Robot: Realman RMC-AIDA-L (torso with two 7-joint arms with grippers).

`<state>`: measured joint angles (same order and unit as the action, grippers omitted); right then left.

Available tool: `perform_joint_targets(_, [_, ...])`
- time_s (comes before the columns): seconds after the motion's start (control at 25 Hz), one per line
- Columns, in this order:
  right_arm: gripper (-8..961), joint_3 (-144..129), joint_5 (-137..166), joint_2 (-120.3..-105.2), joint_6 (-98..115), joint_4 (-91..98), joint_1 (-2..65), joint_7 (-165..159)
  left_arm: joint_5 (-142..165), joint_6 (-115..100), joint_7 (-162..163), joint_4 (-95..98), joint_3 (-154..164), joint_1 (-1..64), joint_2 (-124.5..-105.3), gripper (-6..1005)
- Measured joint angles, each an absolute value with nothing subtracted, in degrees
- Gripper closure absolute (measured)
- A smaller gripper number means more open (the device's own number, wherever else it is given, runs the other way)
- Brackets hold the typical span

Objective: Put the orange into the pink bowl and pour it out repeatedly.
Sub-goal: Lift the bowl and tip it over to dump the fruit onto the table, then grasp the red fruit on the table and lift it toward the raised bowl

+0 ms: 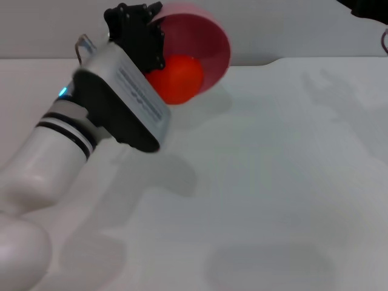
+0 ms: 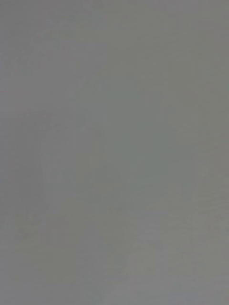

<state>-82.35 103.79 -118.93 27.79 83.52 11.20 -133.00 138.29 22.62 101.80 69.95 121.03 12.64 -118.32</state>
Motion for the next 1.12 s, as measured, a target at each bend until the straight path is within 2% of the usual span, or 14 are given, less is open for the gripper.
perform_joint_targets(0.2, [461, -83.19, 103.47, -118.86, 27.81, 83.14, 11.95, -132.91, 137.99, 32.38, 98.71, 65.46, 124.48, 15.07, -118.51, 954])
perform_joint_targets(0.76, [472, -83.76, 103.35, -118.78, 27.78, 82.25, 13.81, -132.8, 137.93, 36.23, 103.06, 64.32, 126.32, 17.19, -118.37, 954])
perform_joint_targets(1.12, [479, -83.77, 103.35, -118.74, 27.76, 81.72, 14.1, -132.11, 137.99, 20.59, 127.89, 68.56, 116.85, 18.86, -117.94, 954])
